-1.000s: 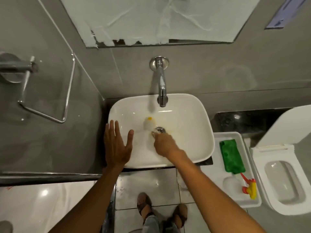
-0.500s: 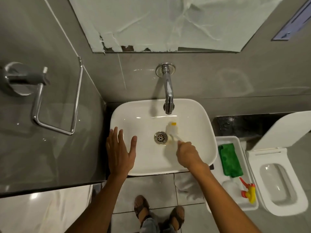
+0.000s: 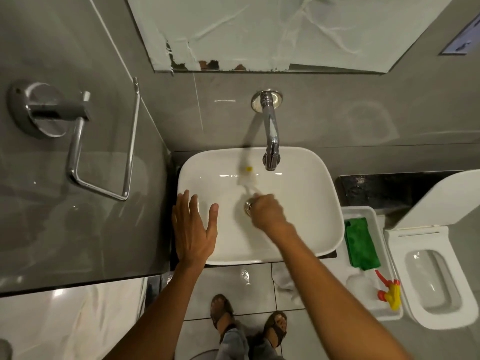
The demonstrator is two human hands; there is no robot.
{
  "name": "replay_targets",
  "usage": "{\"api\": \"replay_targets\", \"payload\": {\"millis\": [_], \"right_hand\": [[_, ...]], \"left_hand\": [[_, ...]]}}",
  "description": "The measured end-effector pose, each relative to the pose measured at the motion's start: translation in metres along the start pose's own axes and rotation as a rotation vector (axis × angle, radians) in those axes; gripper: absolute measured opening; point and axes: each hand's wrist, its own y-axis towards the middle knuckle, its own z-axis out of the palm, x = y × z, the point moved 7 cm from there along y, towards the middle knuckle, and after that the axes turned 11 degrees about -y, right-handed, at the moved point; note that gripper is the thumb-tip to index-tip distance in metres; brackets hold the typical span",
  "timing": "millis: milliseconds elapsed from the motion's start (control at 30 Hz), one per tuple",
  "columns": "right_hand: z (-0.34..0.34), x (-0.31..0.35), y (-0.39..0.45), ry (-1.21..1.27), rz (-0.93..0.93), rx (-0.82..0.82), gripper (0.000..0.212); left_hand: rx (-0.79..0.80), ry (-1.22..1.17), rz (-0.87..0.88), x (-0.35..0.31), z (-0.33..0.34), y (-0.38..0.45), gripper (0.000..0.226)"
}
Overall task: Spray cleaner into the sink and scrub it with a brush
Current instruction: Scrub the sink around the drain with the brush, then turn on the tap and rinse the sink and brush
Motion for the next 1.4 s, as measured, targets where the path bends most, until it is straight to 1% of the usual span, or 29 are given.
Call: {"api": "replay_targets", "payload": {"millis": [33,100,133,167,200,267,300,333,400,433,467,533,567,600,667,700,767,800,867,933,967,1033,1100,1167,1233,1267,1300,1367,1400], "right_hand": [[-0.015,-0.015,0.011,-0.004,0.043,-0.041,0.048],[-0.042,-0.052,0.017,-0.162,0.073,-0.043,0.044],[-0.050,-0.069,0.010,-0.314,0.046,0.010,0.040],[-0.050,-0.084,-0.002,-0.464,0.002,0.091,0.038],[-0.044,-0.096,-0.018,-0.559,-0.033,0.194,0.033],[-0.014,-0.100,-0.056,-0.639,-0.142,0.388,0.020],[0.004,-0.091,-0.073,-0.648,-0.201,0.442,0.016],[0.022,-0.075,-0.086,-0.635,-0.256,0.458,0.012],[0.051,-0.033,-0.095,-0.535,-0.341,0.460,0.016],[0.059,-0.014,-0.091,-0.492,-0.349,0.451,0.018],[0.061,0.005,-0.082,-0.432,-0.343,0.404,0.025],[0.053,0.025,-0.051,-0.323,-0.308,0.330,0.032],[0.041,0.028,-0.031,-0.296,-0.282,0.250,0.035],[0.022,0.015,-0.019,-0.261,-0.204,0.148,0.038],[-0.021,-0.022,-0.001,-0.120,-0.041,-0.053,0.043],[-0.037,-0.044,0.003,-0.131,0.015,-0.094,0.042],[-0.056,-0.084,0.003,-0.270,0.048,-0.084,0.039],[-0.059,-0.109,-0.015,-0.360,0.047,-0.049,0.040],[-0.043,-0.144,-0.050,-0.453,-0.006,0.091,0.035],[-0.011,-0.154,-0.078,-0.359,-0.054,0.216,0.032],[0.004,-0.149,-0.090,-0.283,-0.092,0.253,0.034],[0.028,-0.128,-0.097,-0.183,-0.143,0.274,0.034],[0.049,-0.099,-0.093,-0.189,-0.223,0.301,0.027],[0.068,-0.075,-0.087,-0.194,-0.237,0.323,0.017],[0.076,-0.061,-0.090,-0.132,-0.231,0.326,0.012],[0.076,-0.057,-0.096,-0.116,-0.262,0.322,0.018],[0.072,-0.056,-0.099,-0.060,-0.261,0.306,0.029],[0.064,-0.061,-0.099,0.094,-0.209,0.257,0.053],[0.058,-0.065,-0.097,0.158,-0.193,0.222,0.061]], "left_hand": [[-0.002,0.000,0.001,0.000,0.000,0.000,0.096],[-0.004,-0.002,0.007,-0.001,-0.001,-0.001,0.095],[-0.006,-0.004,0.008,-0.001,-0.001,-0.001,0.094],[-0.009,-0.005,0.009,-0.001,-0.001,-0.001,0.094],[-0.016,0.000,0.014,-0.001,-0.001,-0.001,0.093],[-0.027,0.009,0.017,-0.002,-0.002,-0.001,0.092],[-0.029,0.012,0.017,-0.002,-0.001,-0.001,0.092],[-0.033,0.011,0.021,-0.002,-0.001,-0.001,0.091],[-0.043,-0.003,0.032,0.000,-0.001,-0.001,0.090],[-0.048,-0.012,0.036,0.001,-0.001,0.000,0.090],[-0.052,-0.019,0.040,0.002,-0.001,0.000,0.090],[-0.057,-0.019,0.031,0.002,0.001,-0.002,0.091],[-0.055,-0.019,0.023,0.003,0.001,-0.001,0.092],[-0.041,-0.032,0.033,-0.003,0.001,-0.008,0.093],[-0.016,-0.049,0.036,-0.008,0.001,-0.016,0.096],[-0.013,-0.056,0.019,-0.008,0.002,-0.016,0.097],[0.002,-0.074,-0.007,-0.005,0.002,-0.011,0.099],[0.002,-0.072,0.013,-0.009,-0.007,-0.016,0.099],[0.007,-0.060,0.043,-0.011,-0.014,-0.019,0.099],[0.012,-0.059,0.042,-0.009,-0.013,-0.015,0.098],[0.010,-0.062,0.036,-0.007,-0.012,-0.013,0.097],[-0.010,-0.067,0.044,-0.006,-0.011,-0.008,0.096],[-0.010,-0.072,0.060,-0.005,-0.007,-0.008,0.095],[0.029,-0.039,0.068,-0.002,0.001,-0.008,0.090],[0.055,0.003,0.085,-0.002,0.004,-0.010,0.080],[0.039,0.004,0.106,-0.008,0.001,-0.012,0.076],[0.006,-0.012,0.132,-0.017,-0.004,-0.012,0.073],[-0.046,-0.086,0.199,-0.039,-0.012,-0.005,0.065],[-0.047,-0.133,0.236,-0.053,-0.015,-0.001,0.059]]}}
